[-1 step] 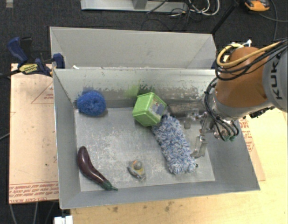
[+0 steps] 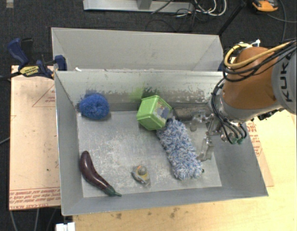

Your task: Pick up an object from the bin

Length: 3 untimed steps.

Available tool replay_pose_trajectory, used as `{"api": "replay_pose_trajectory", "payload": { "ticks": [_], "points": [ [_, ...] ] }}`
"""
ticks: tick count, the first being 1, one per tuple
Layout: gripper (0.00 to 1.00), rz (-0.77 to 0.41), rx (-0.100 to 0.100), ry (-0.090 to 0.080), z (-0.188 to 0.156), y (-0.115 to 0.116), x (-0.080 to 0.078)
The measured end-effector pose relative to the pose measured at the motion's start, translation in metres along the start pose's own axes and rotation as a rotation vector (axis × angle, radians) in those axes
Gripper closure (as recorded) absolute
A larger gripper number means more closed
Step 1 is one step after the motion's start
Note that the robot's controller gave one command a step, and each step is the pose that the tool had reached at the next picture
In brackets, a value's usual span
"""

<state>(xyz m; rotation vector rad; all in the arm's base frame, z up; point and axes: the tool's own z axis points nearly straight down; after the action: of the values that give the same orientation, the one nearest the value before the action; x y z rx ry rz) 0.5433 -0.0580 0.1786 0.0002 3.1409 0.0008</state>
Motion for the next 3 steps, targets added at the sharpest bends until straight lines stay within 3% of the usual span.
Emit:
{"api": "replay_pose_trajectory", "payload": {
  "ticks": [1, 2, 3],
  "points": [
    [0.00, -0.050, 0.001, -0.004, 0.029, 0.007, 0.000],
    [0.00, -0.256, 0.000, 0.000, 0.067, 0.019, 0.000],
    [1.00, -0.154, -0.004, 0.001, 0.105, 0.026, -0.002]
  ]
}}
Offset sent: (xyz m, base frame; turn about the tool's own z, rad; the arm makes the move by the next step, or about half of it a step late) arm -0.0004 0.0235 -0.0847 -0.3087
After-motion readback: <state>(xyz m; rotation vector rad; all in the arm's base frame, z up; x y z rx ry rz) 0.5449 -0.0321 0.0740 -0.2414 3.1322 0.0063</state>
